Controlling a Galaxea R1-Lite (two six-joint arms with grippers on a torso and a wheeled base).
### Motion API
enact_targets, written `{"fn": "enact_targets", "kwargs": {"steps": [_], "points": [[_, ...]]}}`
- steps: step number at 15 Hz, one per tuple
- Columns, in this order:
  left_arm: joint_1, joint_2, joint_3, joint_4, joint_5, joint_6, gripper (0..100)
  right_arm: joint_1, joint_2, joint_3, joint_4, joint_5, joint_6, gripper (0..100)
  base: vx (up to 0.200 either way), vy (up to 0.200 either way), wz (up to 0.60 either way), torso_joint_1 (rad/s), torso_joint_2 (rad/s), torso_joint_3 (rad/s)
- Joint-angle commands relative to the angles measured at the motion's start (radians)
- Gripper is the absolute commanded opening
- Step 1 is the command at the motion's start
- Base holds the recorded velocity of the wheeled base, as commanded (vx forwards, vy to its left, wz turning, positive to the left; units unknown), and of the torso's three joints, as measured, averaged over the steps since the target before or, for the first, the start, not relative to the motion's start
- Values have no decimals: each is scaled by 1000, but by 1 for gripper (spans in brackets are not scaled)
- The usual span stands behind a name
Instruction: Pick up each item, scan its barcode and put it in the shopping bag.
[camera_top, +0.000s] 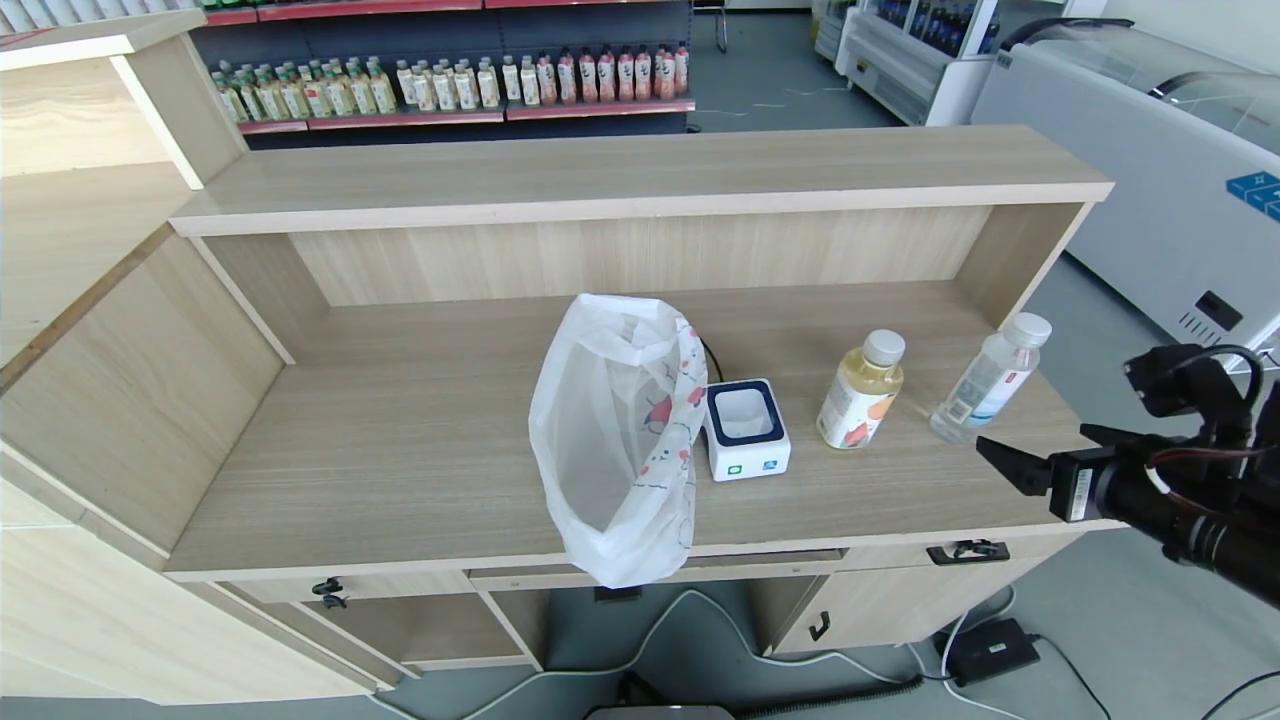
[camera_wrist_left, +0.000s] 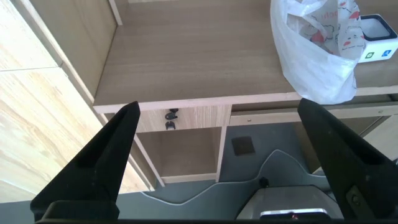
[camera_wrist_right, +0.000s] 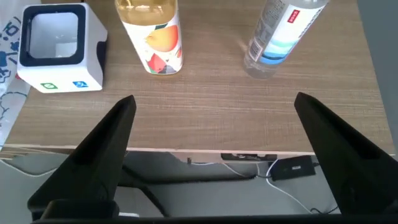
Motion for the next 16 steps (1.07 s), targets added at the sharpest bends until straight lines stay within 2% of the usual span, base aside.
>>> {"fn": "enact_targets", "kwargs": {"steps": [1, 3, 7, 13, 16], "points": [[0, 0, 0, 0, 0, 0, 100, 27, 307, -49, -179, -53, 38, 100, 0, 0, 0, 0, 0, 0], [0, 0, 0, 0, 0, 0, 100, 67, 384, -130, -199, -84, 93, 100, 0, 0, 0, 0, 0, 0], [0, 0, 0, 0, 0, 0, 100, 115, 505, -296, -201, -98, 110, 100, 0, 0, 0, 0, 0, 0], [0, 0, 0, 0, 0, 0, 100, 173, 608, -443, -201, -108, 111, 100, 0, 0, 0, 0, 0, 0], [0, 0, 0, 0, 0, 0, 100, 188, 646, -509, -193, -148, 110, 100, 0, 0, 0, 0, 0, 0]]}}
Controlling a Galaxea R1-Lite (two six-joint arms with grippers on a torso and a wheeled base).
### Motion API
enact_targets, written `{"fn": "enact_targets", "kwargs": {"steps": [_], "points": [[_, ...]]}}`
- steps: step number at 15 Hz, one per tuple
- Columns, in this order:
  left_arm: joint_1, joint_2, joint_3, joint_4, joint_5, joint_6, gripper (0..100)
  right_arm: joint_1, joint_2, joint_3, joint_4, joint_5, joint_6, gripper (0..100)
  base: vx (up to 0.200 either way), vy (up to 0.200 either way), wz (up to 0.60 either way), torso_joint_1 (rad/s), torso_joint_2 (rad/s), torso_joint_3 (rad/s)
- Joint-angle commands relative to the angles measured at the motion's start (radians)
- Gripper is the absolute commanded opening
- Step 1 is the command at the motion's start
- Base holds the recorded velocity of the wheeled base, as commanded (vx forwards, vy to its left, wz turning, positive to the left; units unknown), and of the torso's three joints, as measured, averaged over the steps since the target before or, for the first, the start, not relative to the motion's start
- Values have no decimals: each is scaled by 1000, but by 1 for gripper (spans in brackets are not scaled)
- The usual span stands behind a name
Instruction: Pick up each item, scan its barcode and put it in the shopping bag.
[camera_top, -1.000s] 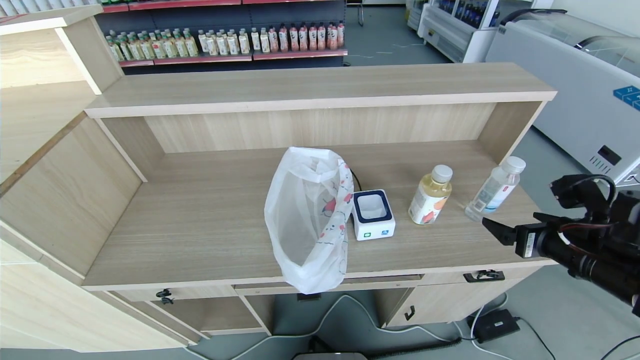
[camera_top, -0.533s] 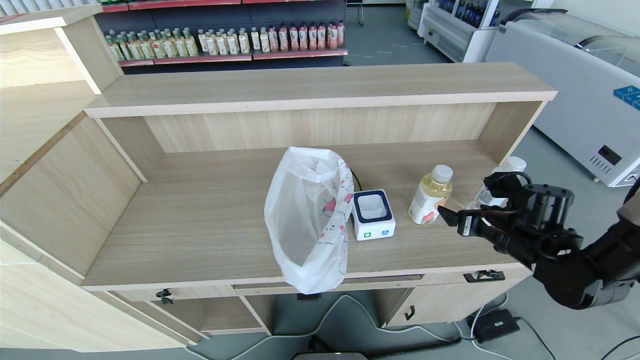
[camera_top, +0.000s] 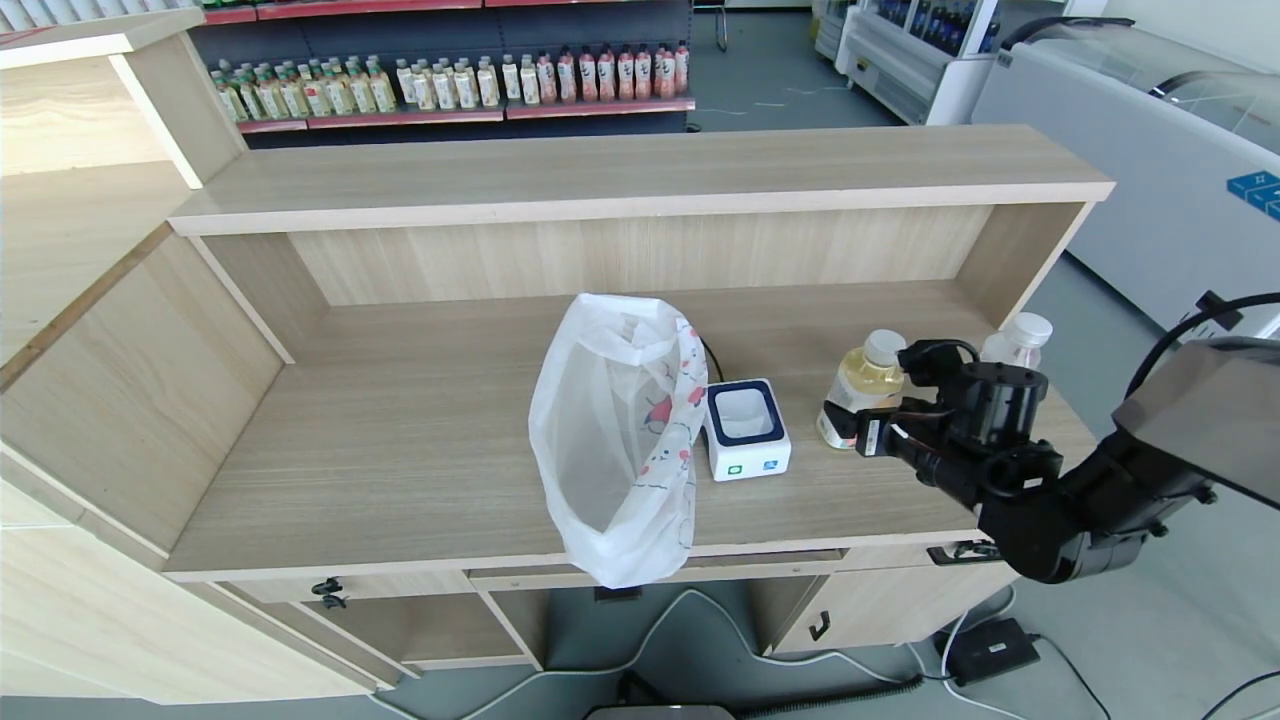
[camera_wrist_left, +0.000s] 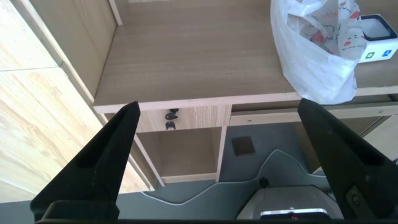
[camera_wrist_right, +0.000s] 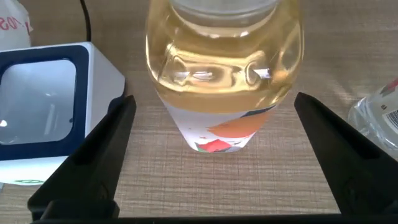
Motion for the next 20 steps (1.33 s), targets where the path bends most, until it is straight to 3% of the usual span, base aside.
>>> {"fn": "enact_targets", "kwargs": {"steps": [1, 6, 14, 20], "points": [[0, 0, -1, 0, 0, 0, 100, 10, 39, -37, 0, -9, -1, 100, 0, 0, 0, 0, 0, 0], [0, 0, 1, 0, 0, 0, 100, 26, 77, -70, -4, -5, 3, 100, 0, 0, 0, 0, 0, 0], [0, 0, 1, 0, 0, 0, 100, 30, 158, -228, 5, 0, 0, 100, 0, 0, 0, 0, 0, 0], [0, 0, 1, 0, 0, 0, 100, 21, 181, -238, -8, 38, -7, 100, 0, 0, 0, 0, 0, 0]]}}
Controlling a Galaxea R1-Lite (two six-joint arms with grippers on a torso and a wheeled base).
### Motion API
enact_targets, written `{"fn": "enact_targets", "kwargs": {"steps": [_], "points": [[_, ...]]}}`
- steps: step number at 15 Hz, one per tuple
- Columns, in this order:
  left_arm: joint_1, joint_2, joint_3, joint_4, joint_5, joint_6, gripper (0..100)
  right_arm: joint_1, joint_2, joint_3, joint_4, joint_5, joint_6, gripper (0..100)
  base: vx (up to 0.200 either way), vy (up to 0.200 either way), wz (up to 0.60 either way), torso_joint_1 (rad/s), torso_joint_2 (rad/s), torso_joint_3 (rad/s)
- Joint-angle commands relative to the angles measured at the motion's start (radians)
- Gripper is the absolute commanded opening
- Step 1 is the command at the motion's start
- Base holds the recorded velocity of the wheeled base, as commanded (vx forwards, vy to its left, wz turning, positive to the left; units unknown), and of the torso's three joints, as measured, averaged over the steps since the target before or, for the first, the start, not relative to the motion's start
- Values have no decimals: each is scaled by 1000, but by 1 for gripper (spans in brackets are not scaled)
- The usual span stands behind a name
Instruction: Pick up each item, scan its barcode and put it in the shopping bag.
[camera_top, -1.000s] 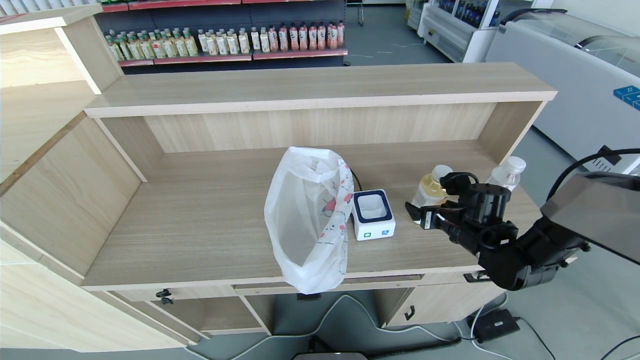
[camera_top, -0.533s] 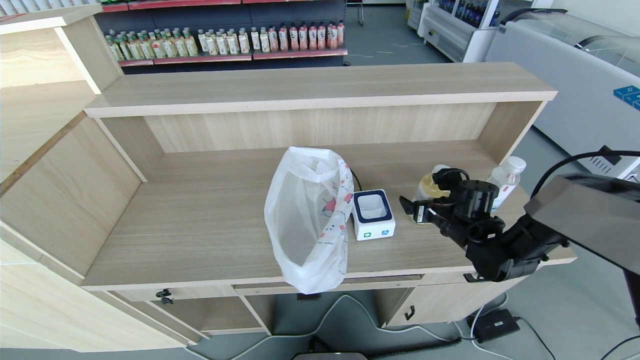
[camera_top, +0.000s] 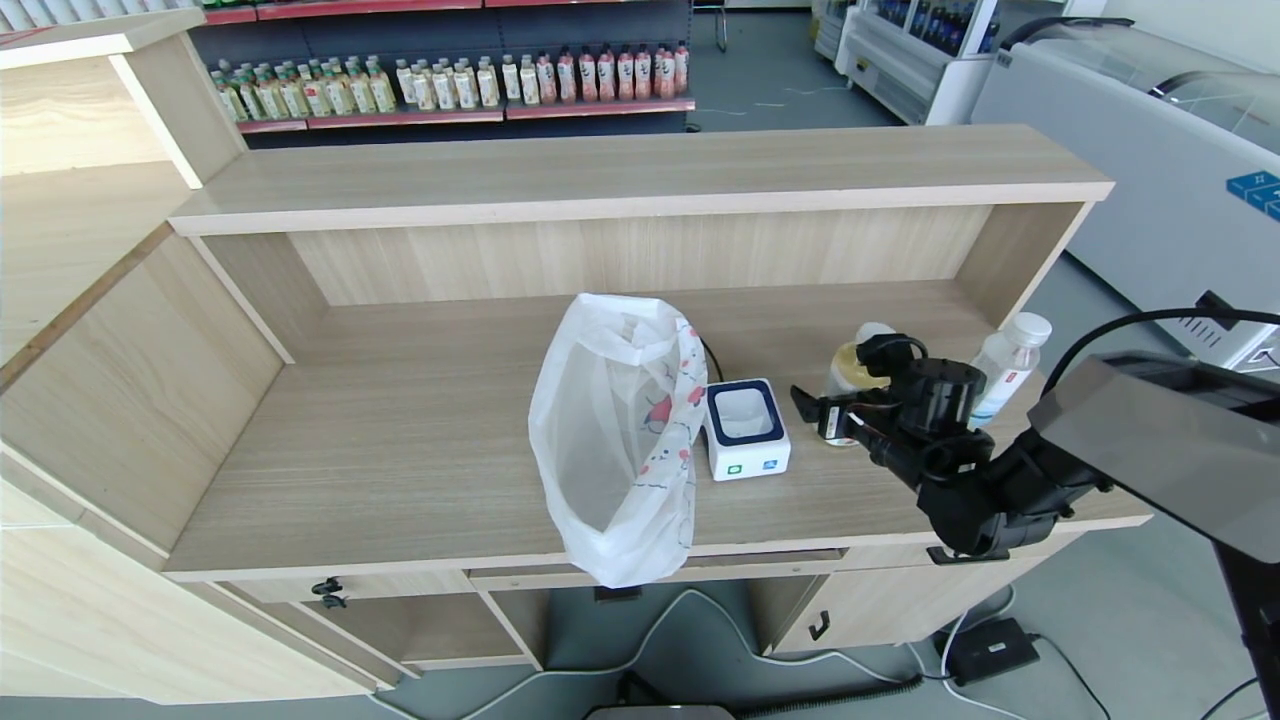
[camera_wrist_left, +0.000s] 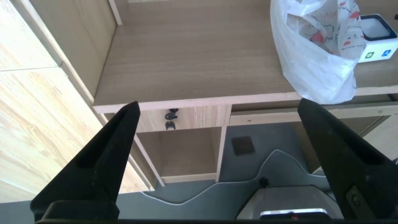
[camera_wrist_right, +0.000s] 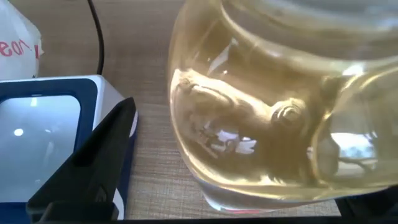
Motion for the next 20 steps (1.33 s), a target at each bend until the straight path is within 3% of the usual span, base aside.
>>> {"fn": "enact_targets", "kwargs": {"steps": [1, 2, 3, 9, 13, 16, 18, 20], "points": [[0, 0, -1, 0, 0, 0, 100, -6, 5, -16, 1, 16, 0, 100, 0, 0, 0, 0, 0, 0], [0, 0, 0, 0, 0, 0, 100, -10, 0, -23, -2, 30, -1, 100, 0, 0, 0, 0, 0, 0], [0, 0, 0, 0, 0, 0, 100, -12, -4, -32, -5, 41, -1, 0, 0, 0, 0, 0, 0, 0], [0, 0, 0, 0, 0, 0, 100, -37, -24, -32, 6, 45, -61, 0, 0, 0, 0, 0, 0, 0], [0, 0, 0, 0, 0, 0, 100, -38, -96, 103, -4, 59, -119, 0, 0, 0, 0, 0, 0, 0], [0, 0, 0, 0, 0, 0, 100, -64, -230, 171, 32, 131, -64, 0, 0, 0, 0, 0, 0, 0], [0, 0, -1, 0, 0, 0, 100, -92, -381, 166, 191, 199, 3, 0, 0, 0, 0, 0, 0, 0], [0, 0, 0, 0, 0, 0, 100, -115, -569, 152, 394, 361, 88, 0, 0, 0, 0, 0, 0, 0]]}}
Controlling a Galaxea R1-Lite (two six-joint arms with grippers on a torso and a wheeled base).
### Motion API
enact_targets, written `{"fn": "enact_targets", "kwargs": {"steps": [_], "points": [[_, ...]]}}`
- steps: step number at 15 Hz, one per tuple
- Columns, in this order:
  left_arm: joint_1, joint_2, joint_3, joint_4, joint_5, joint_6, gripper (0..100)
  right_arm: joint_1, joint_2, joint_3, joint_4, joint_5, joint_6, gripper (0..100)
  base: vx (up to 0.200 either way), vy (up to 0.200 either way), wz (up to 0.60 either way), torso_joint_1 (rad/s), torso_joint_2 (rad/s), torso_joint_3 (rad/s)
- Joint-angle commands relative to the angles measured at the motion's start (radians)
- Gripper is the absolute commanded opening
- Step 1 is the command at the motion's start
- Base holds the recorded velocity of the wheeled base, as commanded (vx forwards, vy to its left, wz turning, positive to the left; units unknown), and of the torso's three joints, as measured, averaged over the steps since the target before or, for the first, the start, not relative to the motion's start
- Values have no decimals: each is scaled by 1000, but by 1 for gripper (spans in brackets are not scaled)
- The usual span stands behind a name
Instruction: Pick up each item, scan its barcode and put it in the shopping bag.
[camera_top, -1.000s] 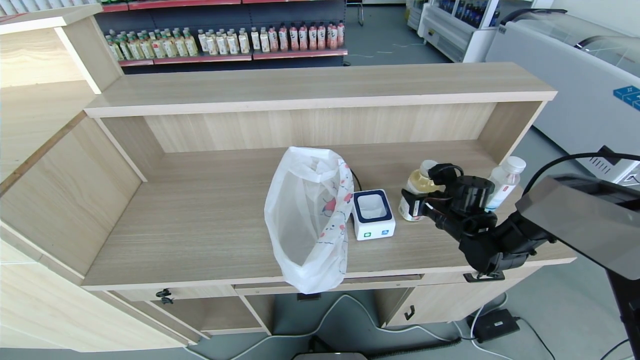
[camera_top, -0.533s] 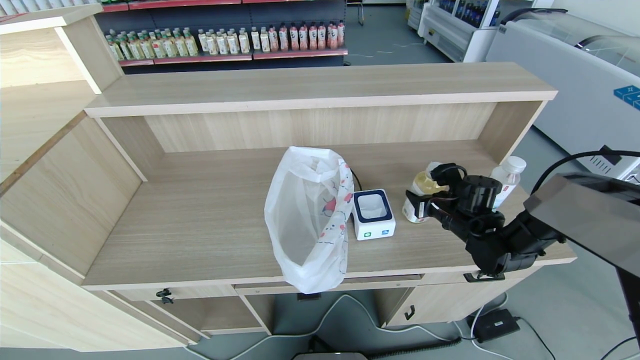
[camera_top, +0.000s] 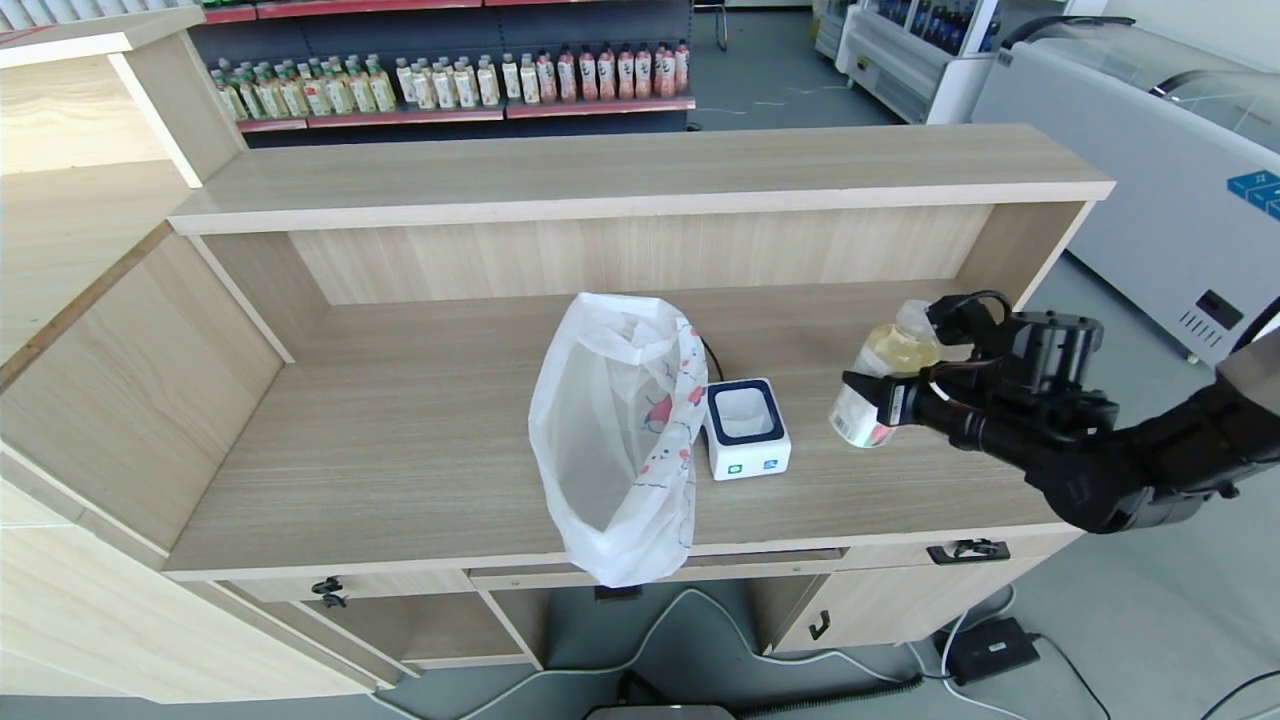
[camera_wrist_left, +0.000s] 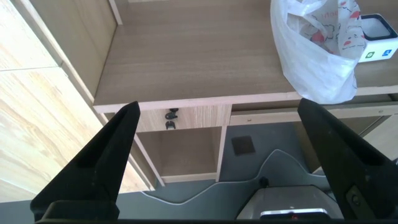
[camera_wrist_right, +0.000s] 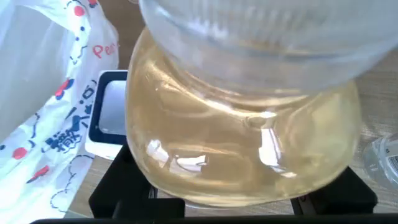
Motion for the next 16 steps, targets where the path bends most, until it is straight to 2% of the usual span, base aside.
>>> {"fn": "enact_targets", "kwargs": {"steps": [1, 3, 6, 8, 13, 16], "points": [[0, 0, 0, 0, 0, 0, 100, -33, -322, -17, 242, 220, 123, 0, 0, 0, 0, 0, 0, 0], [0, 0, 0, 0, 0, 0, 100, -42, -487, -18, 372, 489, 209, 0, 0, 0, 0, 0, 0, 0], [0, 0, -1, 0, 0, 0, 100, -42, -613, -23, 435, 727, 297, 0, 0, 0, 0, 0, 0, 0], [0, 0, 0, 0, 0, 0, 100, -38, -661, -25, 435, 831, 366, 0, 0, 0, 0, 0, 0, 0], [0, 0, 0, 0, 0, 0, 100, -10, -805, -28, 428, 1089, 662, 0, 0, 0, 0, 0, 0, 0], [0, 0, 0, 0, 0, 0, 100, 13, -831, -21, 428, 1178, 688, 0, 0, 0, 0, 0, 0, 0]]}}
